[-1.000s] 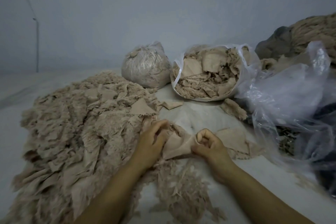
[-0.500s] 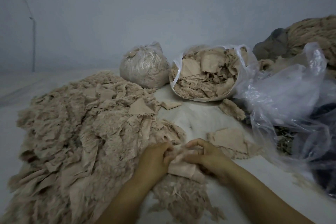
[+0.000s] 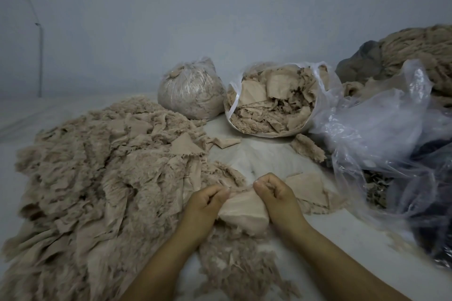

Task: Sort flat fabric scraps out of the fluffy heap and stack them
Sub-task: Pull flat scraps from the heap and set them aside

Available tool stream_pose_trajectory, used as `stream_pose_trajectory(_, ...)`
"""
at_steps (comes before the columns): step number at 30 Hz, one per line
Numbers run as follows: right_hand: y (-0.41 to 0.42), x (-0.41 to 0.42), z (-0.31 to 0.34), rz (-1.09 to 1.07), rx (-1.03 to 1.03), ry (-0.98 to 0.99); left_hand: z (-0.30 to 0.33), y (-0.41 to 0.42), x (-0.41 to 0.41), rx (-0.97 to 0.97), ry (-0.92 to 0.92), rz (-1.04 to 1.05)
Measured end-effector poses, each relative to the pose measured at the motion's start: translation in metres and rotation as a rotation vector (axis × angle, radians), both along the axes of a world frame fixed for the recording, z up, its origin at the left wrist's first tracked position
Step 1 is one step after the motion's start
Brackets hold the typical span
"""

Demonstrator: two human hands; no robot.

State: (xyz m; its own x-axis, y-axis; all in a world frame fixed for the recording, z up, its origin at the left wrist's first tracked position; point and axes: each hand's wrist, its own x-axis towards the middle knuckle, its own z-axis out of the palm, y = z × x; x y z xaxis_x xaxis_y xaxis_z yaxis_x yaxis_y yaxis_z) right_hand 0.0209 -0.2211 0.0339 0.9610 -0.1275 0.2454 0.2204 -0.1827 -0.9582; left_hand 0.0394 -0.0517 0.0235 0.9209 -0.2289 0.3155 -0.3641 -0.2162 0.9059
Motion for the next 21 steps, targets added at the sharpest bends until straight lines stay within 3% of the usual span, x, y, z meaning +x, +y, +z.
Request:
stream_pose_trajectory(2, 0.003, -0.004, 0.002, 0.177, 0.026, 0.053, 0.001, 0.0, 0.0, -0.025, -0.021, -0.032)
stream_pose_trajectory(4, 0.007, -0.006, 0.002, 0.214, -0.002, 0.081, 0.001, -0.003, -0.002, 0.011, -0.029, -0.065)
stream_pose_trajectory(7, 0.011, -0.002, 0.002, 0.041, 0.051, 0.02, 0.004, -0.007, 0.003, -0.105, 0.021, 0.106)
stream_pose_trajectory(11, 0.003, 0.003, 0.002, -0.104, 0.323, 0.035, 0.006, 0.004, 0.009, -0.315, 0.111, 0.336)
stream_pose_trajectory(13, 0.001, 0.002, -0.001, -0.055, 0.409, 0.075, 0.005, 0.008, 0.006, -0.288, 0.144, 0.233)
stream_pose_trajectory(17, 0.012, 0.0, -0.001, 0.097, 0.571, 0.118, -0.004, -0.013, -0.007, -0.244, 0.403, -0.226)
stream_pose_trajectory(21, 0.009, -0.004, 0.0, 0.088, 0.439, 0.115, -0.008, -0.022, -0.013, -0.259, 0.335, -0.243)
